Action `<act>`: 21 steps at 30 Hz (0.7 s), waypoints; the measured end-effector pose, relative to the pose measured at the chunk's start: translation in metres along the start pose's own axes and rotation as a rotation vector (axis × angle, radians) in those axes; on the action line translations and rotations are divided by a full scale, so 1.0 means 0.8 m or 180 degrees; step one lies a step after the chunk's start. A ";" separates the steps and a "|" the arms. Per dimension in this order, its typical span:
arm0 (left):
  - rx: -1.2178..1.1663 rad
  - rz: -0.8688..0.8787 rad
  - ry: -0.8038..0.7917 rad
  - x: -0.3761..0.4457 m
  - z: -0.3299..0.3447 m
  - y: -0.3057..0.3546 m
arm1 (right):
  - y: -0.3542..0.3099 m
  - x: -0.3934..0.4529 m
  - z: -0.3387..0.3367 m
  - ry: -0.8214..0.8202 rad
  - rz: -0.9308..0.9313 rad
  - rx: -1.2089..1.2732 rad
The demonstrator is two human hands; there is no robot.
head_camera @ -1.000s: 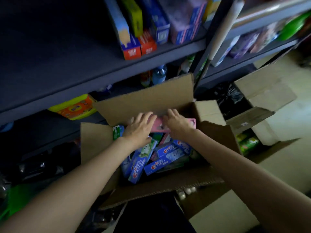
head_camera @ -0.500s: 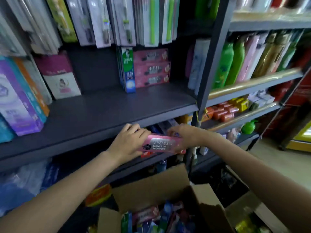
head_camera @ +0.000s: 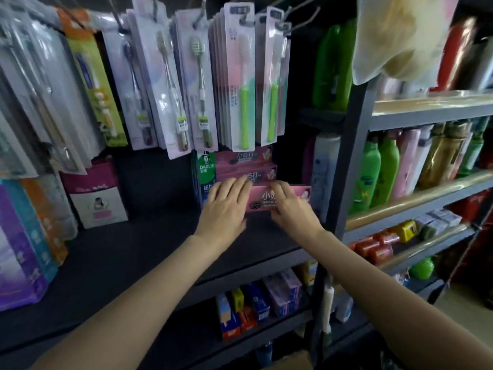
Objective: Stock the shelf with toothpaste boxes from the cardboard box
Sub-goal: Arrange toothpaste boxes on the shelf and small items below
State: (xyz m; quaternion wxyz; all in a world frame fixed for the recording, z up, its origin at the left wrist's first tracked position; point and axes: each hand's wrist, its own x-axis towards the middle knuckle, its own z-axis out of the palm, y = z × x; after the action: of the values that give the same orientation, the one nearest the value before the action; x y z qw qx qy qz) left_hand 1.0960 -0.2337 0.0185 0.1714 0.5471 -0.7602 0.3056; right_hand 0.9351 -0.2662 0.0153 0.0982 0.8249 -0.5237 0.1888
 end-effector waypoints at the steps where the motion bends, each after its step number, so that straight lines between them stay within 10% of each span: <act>1: 0.0070 -0.0076 -0.0023 0.007 0.011 -0.002 | 0.009 0.021 0.007 0.0078 0.0096 0.0004; 21: 0.0872 -0.0237 -0.1235 0.065 0.114 -0.066 | 0.017 0.195 0.101 0.0283 0.0091 -0.0138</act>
State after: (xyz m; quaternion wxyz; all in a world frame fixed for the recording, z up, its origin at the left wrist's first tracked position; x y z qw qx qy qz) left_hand 1.1347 -0.3424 -0.0051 -0.0427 0.6413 -0.7096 0.2885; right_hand 0.9991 -0.4299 0.0063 0.1365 0.8058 -0.5346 0.2152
